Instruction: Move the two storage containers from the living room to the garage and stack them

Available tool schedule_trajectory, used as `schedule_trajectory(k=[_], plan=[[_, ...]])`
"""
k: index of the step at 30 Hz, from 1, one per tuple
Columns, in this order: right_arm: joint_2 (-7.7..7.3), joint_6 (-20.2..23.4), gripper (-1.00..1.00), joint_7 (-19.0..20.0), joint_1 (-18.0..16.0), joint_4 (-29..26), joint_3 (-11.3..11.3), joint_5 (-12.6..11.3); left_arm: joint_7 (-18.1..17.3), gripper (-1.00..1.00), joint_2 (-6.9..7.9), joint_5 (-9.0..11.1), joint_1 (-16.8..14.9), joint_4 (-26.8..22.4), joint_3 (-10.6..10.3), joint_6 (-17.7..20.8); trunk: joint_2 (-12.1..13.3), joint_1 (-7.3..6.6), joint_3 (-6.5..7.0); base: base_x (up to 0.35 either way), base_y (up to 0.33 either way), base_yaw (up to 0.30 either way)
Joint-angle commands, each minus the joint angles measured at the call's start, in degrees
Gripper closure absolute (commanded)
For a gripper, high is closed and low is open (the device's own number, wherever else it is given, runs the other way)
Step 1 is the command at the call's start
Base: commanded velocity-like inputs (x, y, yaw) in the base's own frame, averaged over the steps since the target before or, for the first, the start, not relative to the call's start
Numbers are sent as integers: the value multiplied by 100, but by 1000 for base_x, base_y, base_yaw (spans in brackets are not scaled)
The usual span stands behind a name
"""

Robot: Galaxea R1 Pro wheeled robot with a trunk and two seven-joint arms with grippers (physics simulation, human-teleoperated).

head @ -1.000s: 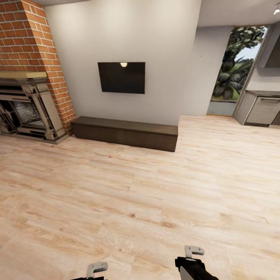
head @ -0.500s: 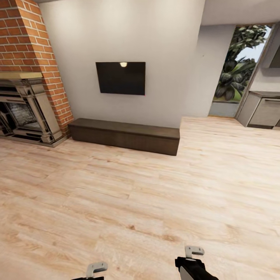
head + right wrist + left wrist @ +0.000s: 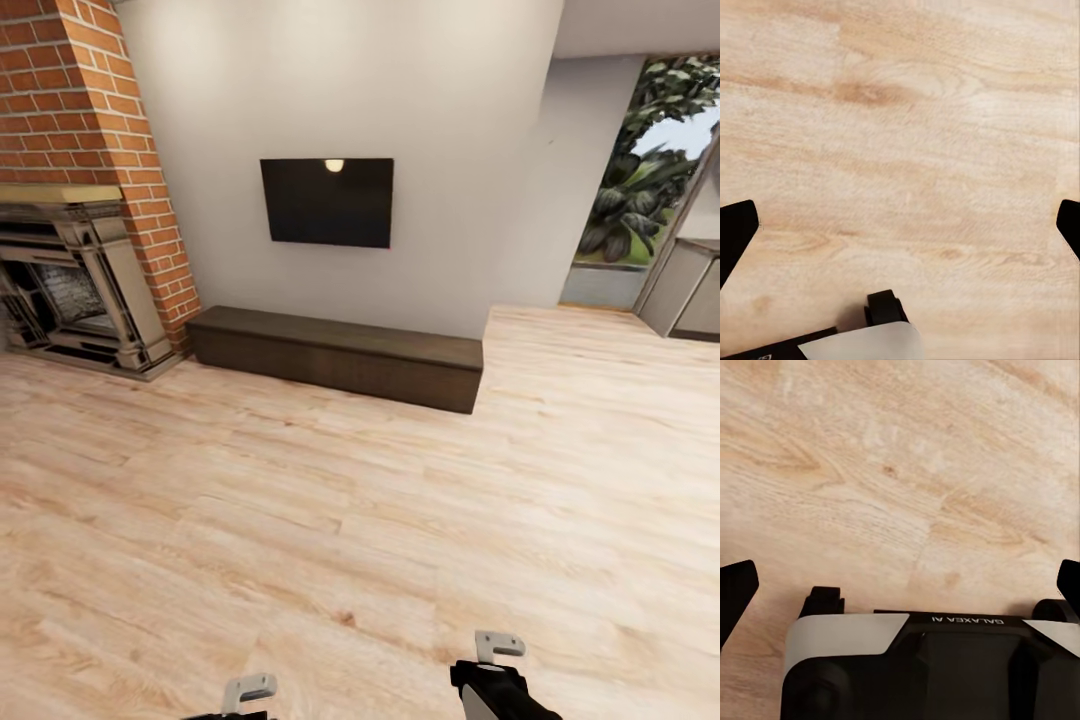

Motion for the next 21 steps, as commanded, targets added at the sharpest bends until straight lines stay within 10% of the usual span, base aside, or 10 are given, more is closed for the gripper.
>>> schedule_trajectory(k=[1,21], plan=[[-6,36,-100,-45,-5,-12,49,-27,-6,-100,-4,54,-2,-9,20,38,-4,4,-8,329,0,223],[-6,36,-100,-45,-6,-12,51,-27,-6,-100,-5,54,-2,-9,20,37,-4,4,-48,329,0,241]])
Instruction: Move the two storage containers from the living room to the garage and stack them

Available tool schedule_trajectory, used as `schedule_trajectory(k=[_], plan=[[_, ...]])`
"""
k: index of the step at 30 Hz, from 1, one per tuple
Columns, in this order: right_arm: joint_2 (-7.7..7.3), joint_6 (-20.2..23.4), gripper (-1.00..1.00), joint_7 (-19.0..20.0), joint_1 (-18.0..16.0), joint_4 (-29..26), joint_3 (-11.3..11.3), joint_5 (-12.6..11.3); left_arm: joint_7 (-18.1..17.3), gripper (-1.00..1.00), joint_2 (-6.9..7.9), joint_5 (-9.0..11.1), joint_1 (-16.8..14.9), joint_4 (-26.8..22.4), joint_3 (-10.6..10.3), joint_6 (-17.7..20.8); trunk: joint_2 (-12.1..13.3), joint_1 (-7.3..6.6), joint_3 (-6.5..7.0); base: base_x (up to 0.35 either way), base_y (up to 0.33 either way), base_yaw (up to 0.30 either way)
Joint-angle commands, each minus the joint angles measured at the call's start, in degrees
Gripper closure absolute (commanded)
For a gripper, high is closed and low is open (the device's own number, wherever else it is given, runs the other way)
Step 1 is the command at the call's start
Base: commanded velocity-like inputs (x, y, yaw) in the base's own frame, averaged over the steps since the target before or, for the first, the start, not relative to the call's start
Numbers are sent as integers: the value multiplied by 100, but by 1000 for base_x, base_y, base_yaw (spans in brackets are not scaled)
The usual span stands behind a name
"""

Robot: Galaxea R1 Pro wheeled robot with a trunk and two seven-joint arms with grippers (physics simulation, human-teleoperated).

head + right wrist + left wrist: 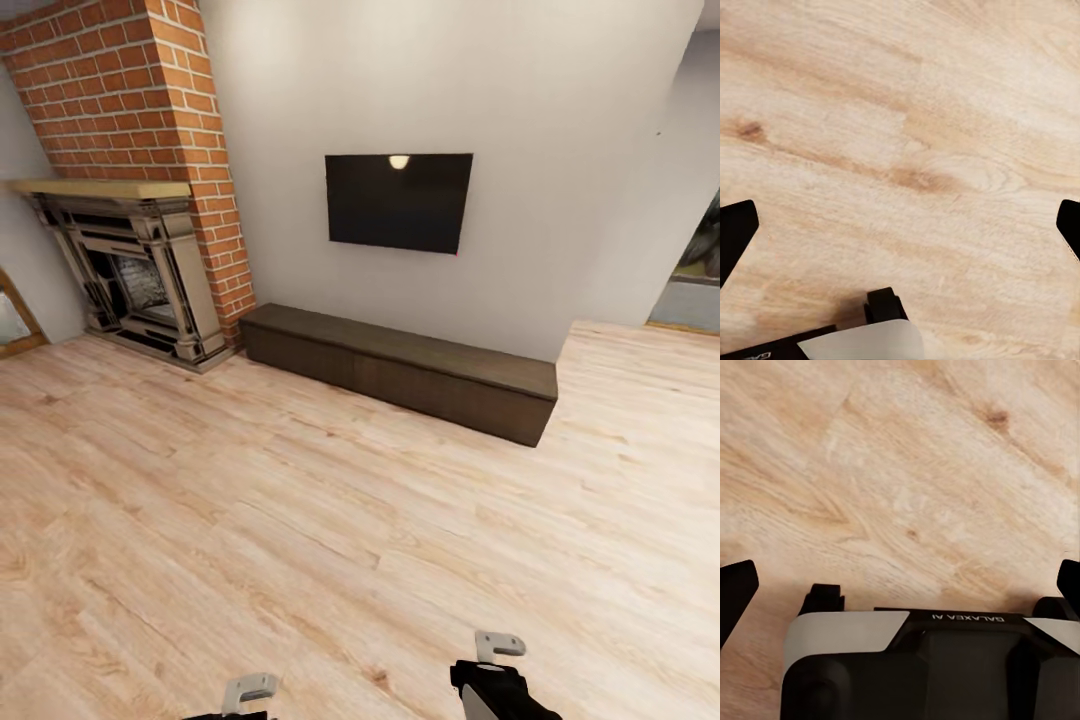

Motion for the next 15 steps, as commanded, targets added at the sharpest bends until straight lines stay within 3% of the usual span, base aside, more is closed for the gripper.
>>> schedule_trajectory(k=[1,15], plan=[[-6,36,-100,-45,-5,-12,49,-27,-6,-100,-3,54,-2,-9,22,39,-4,4,-9,329,0,244],[-6,36,-100,-45,-4,-12,48,-27,-6,-100,-2,54,-2,-9,21,37,-4,4,-37,329,0,244]])
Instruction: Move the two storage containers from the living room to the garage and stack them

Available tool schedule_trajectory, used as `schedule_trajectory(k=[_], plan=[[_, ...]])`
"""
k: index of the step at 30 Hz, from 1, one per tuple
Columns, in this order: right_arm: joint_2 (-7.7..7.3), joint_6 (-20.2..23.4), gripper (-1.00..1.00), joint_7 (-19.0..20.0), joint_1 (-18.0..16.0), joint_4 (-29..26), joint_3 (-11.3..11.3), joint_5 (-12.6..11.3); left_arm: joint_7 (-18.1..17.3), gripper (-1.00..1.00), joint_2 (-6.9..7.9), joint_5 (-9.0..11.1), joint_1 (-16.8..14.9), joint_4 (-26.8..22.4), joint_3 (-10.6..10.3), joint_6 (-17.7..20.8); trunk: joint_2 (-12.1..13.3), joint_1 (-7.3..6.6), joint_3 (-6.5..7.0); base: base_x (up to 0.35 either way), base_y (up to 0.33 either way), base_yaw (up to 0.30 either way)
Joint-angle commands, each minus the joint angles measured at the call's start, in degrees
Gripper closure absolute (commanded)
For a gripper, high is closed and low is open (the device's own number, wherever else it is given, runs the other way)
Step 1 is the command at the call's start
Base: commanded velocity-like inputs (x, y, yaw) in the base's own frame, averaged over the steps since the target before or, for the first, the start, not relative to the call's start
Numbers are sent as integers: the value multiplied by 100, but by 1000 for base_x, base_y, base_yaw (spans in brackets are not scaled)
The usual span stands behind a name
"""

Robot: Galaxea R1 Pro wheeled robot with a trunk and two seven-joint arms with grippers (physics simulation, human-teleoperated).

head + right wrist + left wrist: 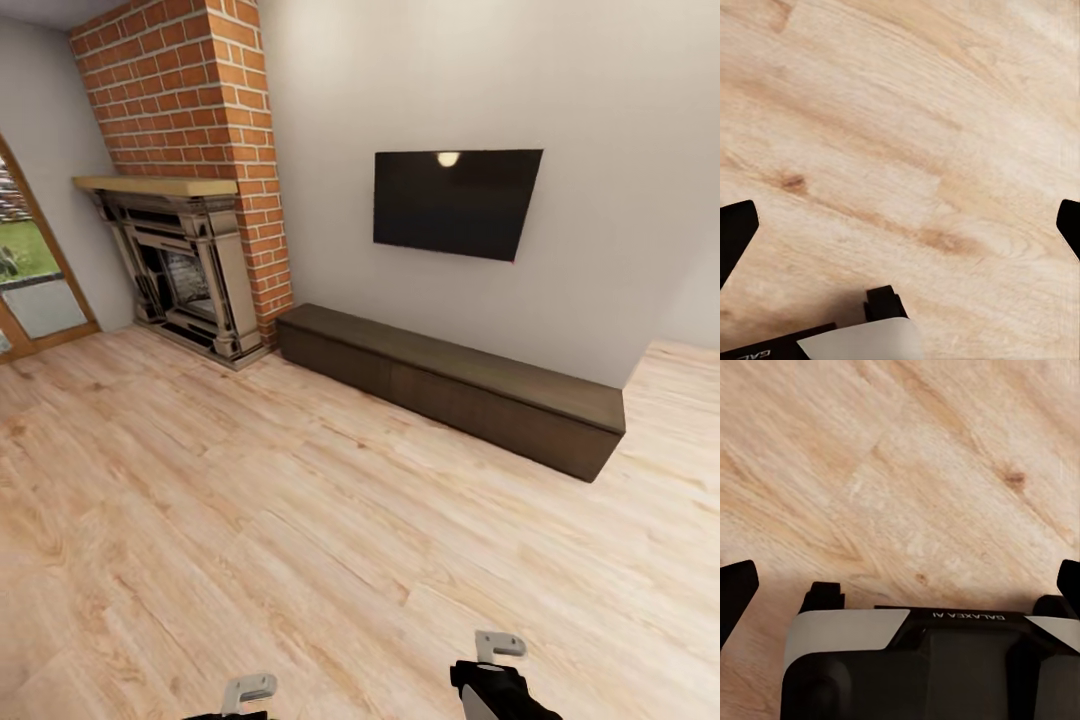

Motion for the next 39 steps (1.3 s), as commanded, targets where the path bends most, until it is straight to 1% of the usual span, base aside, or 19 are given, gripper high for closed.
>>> schedule_trajectory(k=[1,39], plan=[[-6,36,-100,-45,-5,-12,49,-27,-6,-100,-4,54,-2,-9,20,37,-4,4,-8,329,0,244],[-6,36,-100,-45,-5,-12,49,-27,-6,-100,-4,54,-2,-9,20,42,-4,4,-85,329,0,244]])
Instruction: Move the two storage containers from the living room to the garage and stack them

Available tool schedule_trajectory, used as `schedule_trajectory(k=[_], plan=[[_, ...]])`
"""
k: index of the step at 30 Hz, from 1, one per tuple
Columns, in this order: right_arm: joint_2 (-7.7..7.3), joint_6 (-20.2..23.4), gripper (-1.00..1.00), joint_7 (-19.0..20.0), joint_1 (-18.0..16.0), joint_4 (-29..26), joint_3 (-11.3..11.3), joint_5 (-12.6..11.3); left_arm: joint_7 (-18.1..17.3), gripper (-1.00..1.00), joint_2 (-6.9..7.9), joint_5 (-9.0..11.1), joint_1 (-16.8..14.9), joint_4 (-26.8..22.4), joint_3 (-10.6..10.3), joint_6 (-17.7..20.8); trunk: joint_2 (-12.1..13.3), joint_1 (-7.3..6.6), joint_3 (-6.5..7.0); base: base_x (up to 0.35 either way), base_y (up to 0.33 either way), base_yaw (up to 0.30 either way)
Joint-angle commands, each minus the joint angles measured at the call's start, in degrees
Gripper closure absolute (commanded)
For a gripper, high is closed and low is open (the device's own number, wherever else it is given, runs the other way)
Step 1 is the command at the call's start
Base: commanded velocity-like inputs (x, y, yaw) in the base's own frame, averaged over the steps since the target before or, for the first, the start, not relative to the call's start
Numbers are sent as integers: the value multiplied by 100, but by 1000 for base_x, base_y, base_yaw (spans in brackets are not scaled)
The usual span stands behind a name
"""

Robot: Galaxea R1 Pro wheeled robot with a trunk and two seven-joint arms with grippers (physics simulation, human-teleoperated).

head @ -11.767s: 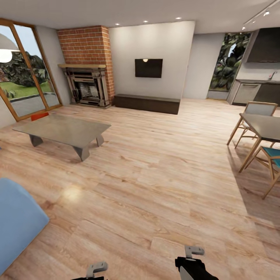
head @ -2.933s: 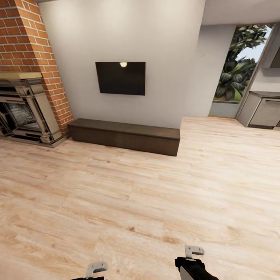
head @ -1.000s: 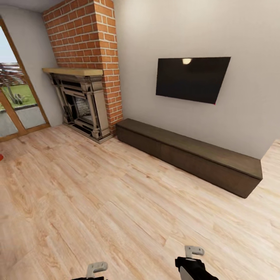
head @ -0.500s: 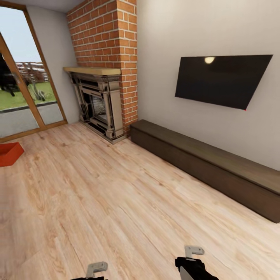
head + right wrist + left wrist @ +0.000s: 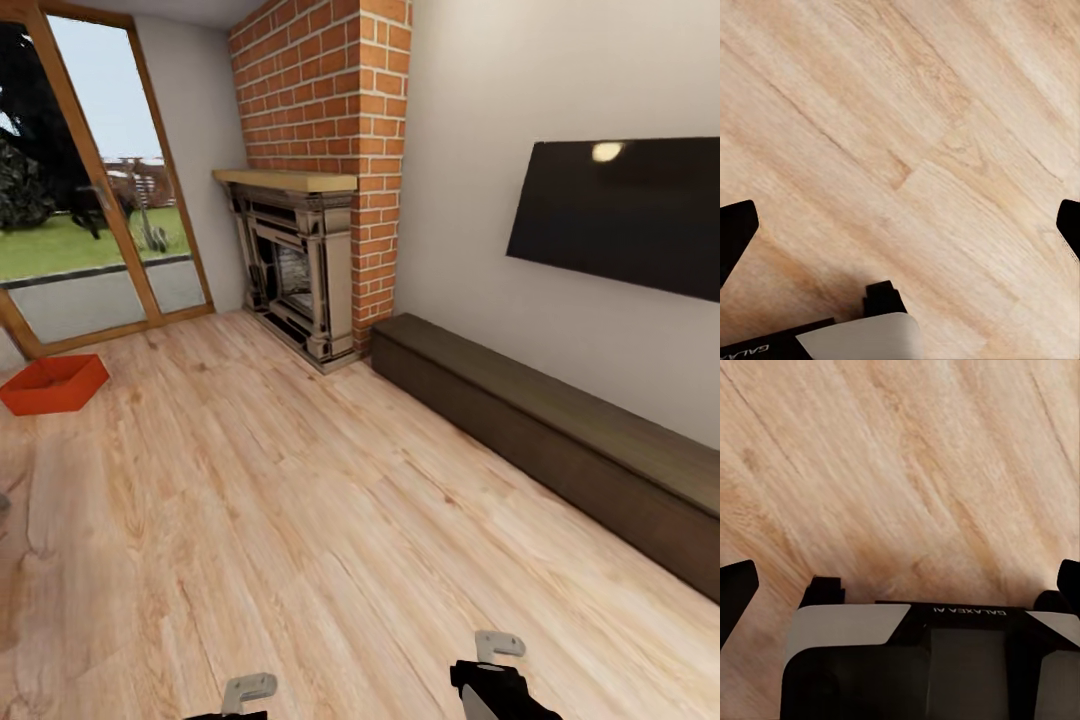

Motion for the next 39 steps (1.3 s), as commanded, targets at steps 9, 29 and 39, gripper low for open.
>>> schedule_trajectory(k=[9,29,39], plan=[[-6,36,-100,-45,-5,-12,49,-27,-6,-100,-4,54,-2,-9,20,32,-4,4,-24,329,0,244],[-6,36,-100,-46,-3,-12,47,-27,-6,-100,-4,54,-2,-9,22,36,-4,4,-54,329,0,199],[-6,36,-100,-45,-5,-12,48,-27,-6,-100,-4,54,-2,-9,22,36,-4,4,-54,329,0,5]])
